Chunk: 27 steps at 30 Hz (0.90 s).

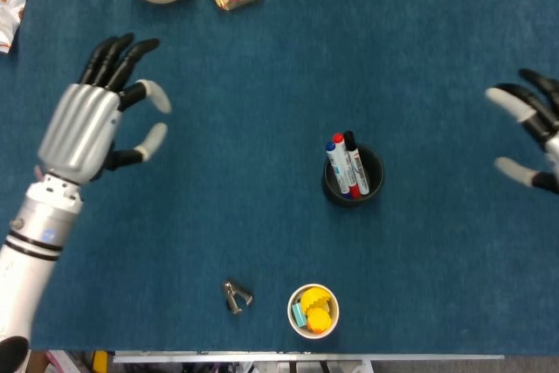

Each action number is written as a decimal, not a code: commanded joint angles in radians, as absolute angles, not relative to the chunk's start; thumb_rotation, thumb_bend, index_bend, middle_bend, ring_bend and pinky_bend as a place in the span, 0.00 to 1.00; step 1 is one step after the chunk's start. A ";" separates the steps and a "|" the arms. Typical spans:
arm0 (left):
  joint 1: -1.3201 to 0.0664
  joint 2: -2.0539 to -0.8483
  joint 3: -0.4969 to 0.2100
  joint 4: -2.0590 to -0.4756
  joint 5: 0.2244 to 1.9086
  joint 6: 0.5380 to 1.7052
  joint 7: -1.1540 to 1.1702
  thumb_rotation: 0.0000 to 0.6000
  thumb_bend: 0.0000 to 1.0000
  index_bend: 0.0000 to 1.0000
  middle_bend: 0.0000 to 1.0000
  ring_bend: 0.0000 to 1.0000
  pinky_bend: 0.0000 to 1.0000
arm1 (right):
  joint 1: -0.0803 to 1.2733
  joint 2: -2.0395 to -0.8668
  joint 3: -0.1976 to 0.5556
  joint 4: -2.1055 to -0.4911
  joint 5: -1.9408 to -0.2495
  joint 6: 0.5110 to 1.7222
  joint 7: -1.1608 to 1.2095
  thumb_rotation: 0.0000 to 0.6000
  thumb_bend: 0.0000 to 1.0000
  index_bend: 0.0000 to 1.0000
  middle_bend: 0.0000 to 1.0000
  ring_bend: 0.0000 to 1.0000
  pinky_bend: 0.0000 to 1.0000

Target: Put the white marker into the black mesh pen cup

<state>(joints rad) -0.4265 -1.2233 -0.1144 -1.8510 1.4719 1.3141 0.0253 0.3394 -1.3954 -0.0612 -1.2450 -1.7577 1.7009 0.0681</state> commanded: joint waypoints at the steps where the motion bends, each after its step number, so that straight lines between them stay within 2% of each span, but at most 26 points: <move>1: -0.397 -1.231 -0.072 -1.755 1.532 1.354 0.102 1.00 0.35 0.43 0.09 0.00 0.03 | 0.288 -1.296 -0.078 -1.333 -1.741 1.688 -0.025 1.00 0.00 0.22 0.31 0.18 0.27; 8: -0.330 -1.241 -0.033 -1.668 1.562 1.431 0.132 1.00 0.35 0.41 0.09 0.00 0.03 | 0.198 -1.229 -0.103 -1.350 -1.690 1.678 -0.140 1.00 0.00 0.23 0.33 0.19 0.27; 13: -0.285 -1.252 -0.018 -1.611 1.558 1.471 0.118 1.00 0.35 0.42 0.09 0.00 0.03 | 0.133 -1.196 -0.110 -1.398 -1.645 1.678 -0.209 1.00 0.00 0.32 0.33 0.19 0.27; 19: -0.244 -1.292 -0.003 -1.508 1.567 1.510 0.115 1.00 0.35 0.42 0.10 0.00 0.03 | 0.068 -1.203 -0.105 -1.408 -1.623 1.708 -0.226 1.00 0.00 0.32 0.33 0.19 0.27; 27: -0.217 -1.305 0.000 -1.455 1.554 1.512 0.066 1.00 0.35 0.42 0.10 0.00 0.04 | -0.005 -1.184 -0.085 -1.421 -1.595 1.760 -0.230 1.00 0.00 0.32 0.33 0.19 0.27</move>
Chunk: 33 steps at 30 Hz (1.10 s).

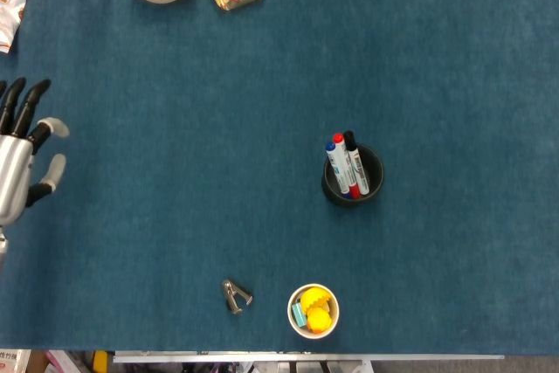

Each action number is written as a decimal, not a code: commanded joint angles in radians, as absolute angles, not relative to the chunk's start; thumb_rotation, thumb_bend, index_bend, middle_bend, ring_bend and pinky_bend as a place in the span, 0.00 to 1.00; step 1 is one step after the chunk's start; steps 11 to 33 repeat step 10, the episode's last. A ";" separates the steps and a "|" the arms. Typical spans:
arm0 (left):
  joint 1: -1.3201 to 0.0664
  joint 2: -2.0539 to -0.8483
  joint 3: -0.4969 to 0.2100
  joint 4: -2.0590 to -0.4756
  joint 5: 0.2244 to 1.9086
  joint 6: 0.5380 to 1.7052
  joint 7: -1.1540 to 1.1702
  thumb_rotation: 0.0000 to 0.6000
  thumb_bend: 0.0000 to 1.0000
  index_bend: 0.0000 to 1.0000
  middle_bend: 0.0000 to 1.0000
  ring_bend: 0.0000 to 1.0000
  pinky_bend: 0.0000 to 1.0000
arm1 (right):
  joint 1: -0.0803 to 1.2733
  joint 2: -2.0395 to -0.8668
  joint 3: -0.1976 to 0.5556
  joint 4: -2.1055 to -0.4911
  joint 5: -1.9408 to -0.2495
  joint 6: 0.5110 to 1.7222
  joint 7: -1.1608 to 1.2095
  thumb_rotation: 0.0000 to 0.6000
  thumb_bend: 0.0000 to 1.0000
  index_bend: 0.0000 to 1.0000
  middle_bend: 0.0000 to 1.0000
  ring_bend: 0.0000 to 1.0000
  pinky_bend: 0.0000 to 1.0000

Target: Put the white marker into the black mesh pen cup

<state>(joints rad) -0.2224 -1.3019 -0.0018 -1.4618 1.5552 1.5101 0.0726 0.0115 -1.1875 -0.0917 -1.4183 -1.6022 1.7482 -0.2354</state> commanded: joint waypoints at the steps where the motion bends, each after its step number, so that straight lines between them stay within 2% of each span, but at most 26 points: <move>1: -0.213 -1.307 0.002 -1.453 1.555 1.513 0.061 1.00 0.35 0.43 0.10 0.00 0.05 | -0.013 -1.186 -0.082 -1.418 -1.590 1.762 -0.223 1.00 0.00 0.32 0.33 0.19 0.27; 10: -0.207 -1.317 -0.008 -1.458 1.542 1.494 0.050 1.00 0.35 0.43 0.10 0.00 0.05 | -0.009 -1.215 -0.050 -1.377 -1.566 1.696 -0.137 1.00 0.00 0.32 0.33 0.19 0.27; 33: -0.207 -1.317 -0.008 -1.458 1.542 1.494 0.050 1.00 0.35 0.43 0.10 0.00 0.05 | -0.009 -1.215 -0.050 -1.377 -1.566 1.696 -0.137 1.00 0.00 0.32 0.33 0.19 0.27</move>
